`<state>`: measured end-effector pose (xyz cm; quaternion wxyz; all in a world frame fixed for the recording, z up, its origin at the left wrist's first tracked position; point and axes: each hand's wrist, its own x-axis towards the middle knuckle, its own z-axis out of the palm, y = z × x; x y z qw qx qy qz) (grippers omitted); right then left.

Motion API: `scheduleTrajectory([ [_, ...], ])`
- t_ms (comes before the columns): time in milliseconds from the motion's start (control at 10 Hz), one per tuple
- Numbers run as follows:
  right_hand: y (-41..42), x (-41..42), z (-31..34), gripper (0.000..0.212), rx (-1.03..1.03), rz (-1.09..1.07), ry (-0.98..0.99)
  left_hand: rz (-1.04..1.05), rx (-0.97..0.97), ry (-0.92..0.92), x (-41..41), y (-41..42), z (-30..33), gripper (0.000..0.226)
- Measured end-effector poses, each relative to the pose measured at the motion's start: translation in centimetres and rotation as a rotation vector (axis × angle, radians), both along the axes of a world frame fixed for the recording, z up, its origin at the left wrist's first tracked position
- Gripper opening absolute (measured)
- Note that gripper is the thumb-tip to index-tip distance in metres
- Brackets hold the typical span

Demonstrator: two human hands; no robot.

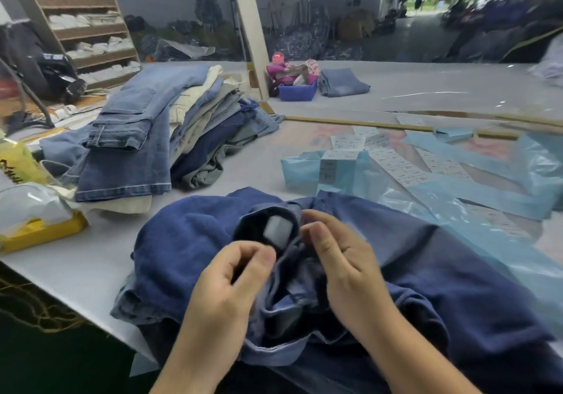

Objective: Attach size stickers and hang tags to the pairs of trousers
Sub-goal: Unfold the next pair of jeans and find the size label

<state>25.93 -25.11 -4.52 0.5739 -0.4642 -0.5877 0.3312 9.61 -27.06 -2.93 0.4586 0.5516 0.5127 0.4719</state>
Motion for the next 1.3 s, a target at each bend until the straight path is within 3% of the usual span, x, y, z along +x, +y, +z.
scheduleTrajectory([
  [100,-0.5,0.6,0.5,0.044,-0.003,0.033,-0.186,0.004,0.014,0.447,-0.3,-0.8,1.6,0.062],
  [200,-1.2,1.5,0.9,0.038,0.027,-0.051,-0.603,-0.019,0.045,0.695,0.8,-1.0,2.7,0.046],
  [300,-2.3,2.8,1.3,0.050,-0.098,-0.034,-0.882,-0.010,0.104,0.783,1.1,0.0,3.1,0.017],
  [400,-3.4,4.4,1.8,0.072,-0.273,-0.089,-1.079,0.003,0.136,0.682,-0.3,2.0,4.6,0.043],
  [500,-4.5,6.0,3.0,0.070,-0.413,-0.205,-1.165,0.125,0.088,0.439,-2.6,4.4,5.8,0.030],
  [600,-4.9,6.9,3.2,0.040,-0.342,-0.209,-1.090,0.224,0.175,0.797,-4.1,6.1,4.4,0.028],
  [700,-5.2,4.9,1.6,0.034,-0.241,-0.168,-1.152,0.251,0.479,1.215,-2.9,6.2,3.1,0.084],
  [800,-5.2,3.3,0.7,0.027,-0.204,-0.135,-1.252,0.008,0.767,1.271,-0.3,5.3,1.9,0.080],
  [900,-4.9,4.3,0.7,0.026,-0.195,-0.062,-1.192,-0.019,0.722,1.252,0.6,5.3,1.2,0.048],
  [1000,-4.1,6.0,0.8,0.026,-0.222,0.005,-1.018,-0.015,0.709,1.103,0.3,5.3,0.8,0.056],
  [1100,-3.1,6.2,1.0,0.060,-0.206,0.045,-1.029,-0.084,0.817,0.968,0.7,3.6,1.7,0.028],
  [1200,-2.6,4.9,1.2,0.082,-0.066,-0.025,-1.116,-0.305,0.793,1.051,2.1,1.7,2.7,0.033],
  [1300,-2.2,3.6,1.5,0.058,0.085,-0.120,-1.203,-0.419,0.788,1.106,1.8,1.6,3.4,0.023],
])
